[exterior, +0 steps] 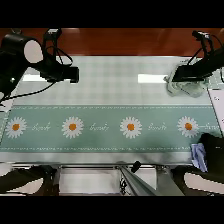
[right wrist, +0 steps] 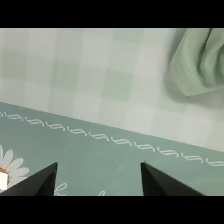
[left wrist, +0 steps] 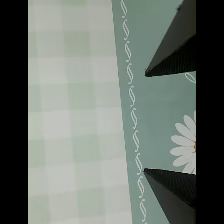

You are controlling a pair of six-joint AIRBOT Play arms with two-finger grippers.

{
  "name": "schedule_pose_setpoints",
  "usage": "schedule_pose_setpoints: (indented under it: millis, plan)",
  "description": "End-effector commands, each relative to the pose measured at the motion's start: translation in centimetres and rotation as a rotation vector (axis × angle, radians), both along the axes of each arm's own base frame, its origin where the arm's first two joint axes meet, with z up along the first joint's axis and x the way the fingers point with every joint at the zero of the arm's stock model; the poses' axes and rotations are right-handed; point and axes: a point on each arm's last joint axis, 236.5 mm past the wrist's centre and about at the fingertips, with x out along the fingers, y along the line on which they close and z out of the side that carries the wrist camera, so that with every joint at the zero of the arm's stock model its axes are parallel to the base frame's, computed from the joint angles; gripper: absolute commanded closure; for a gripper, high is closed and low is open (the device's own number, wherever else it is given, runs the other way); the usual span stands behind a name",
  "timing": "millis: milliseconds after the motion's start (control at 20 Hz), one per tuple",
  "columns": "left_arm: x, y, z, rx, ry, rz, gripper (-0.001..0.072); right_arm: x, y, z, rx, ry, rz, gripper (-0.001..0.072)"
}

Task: Fold the shirts.

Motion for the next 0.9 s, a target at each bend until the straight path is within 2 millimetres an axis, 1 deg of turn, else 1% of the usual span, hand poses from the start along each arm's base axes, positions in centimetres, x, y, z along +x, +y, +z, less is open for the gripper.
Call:
schedule_pose_setpoints:
  millis: [0, 100, 200, 250, 300, 350, 400, 450, 500, 600, 650, 700, 750, 800, 850]
  plan:
    - [0.0, 0.0, -0.3, 0.002, 0.007, 0.000, 0.0004, 2.2, 0.9, 1.0, 0.049, -0.096, -0.019, 0.0109]
    - [0.1, 0.0, -0.5, 0.004, 0.010, 0.001, 0.0003, 2.5, 2.2, 1.6, 0.111, -0.113, -0.016, 0.0109]
    - [0.1, 0.1, -0.7, 0.008, 0.019, 0.002, 0.0003, 3.8, 2.8, 2.4, 0.144, -0.171, -0.032, 0.0109]
    - [0.0, 0.0, -0.9, 0.008, 0.023, 0.002, 0.0004, 4.1, 2.9, 2.6, 0.154, -0.184, -0.035, 0.0109]
    - [-0.4, 0.0, -1.1, 0.008, 0.043, -0.001, 0.0004, 4.1, 2.8, 2.5, 0.146, -0.187, -0.033, 0.0114]
    - [0.0, -0.2, -1.1, 0.006, 0.028, -0.006, 0.0004, 5.0, 1.9, 2.7, 0.110, -0.224, -0.042, 0.0127]
    - [0.8, -0.4, -0.9, 0.004, -0.003, -0.027, 0.0004, 6.0, 0.5, 2.9, 0.048, -0.273, -0.056, 0.0127]
    - [1.6, -0.7, -0.8, 0.004, -0.034, -0.050, 0.0003, 7.2, -1.7, 3.2, -0.049, -0.331, -0.070, 0.0127]
    - [2.4, -1.0, -0.7, -0.005, -0.064, -0.053, 0.0004, 8.3, -4.3, 3.7, -0.167, -0.388, -0.079, 0.0127]
    - [3.4, -1.4, -0.5, -0.019, -0.104, -0.054, 0.0004, 10.0, -10.1, 5.9, -0.422, -0.497, -0.136, 0.0128]
    - [4.2, -1.6, -0.1, -0.027, -0.142, -0.055, 0.0004, 10.5, -12.7, 7.1, -0.545, -0.538, -0.168, 0.0165]
    - [5.1, -1.5, 0.2, -0.022, -0.181, -0.055, 0.0004, 10.8, -14.6, 8.0, -0.649, -0.559, -0.170, 0.0299]
    - [5.7, -1.2, 0.5, -0.004, -0.209, -0.056, 0.0004, 11.1, -15.8, 8.3, -0.719, -0.567, -0.155, 0.0340]
    - [6.1, -0.7, 0.7, 0.018, -0.228, -0.058, 0.0004, 11.5, -16.4, 7.9, -0.730, -0.569, -0.155, 0.0339]
    - [6.2, -0.3, 0.7, 0.035, -0.232, -0.057, 0.0004, 11.6, -17.2, 6.7, -0.703, -0.551, -0.195, 0.0338]
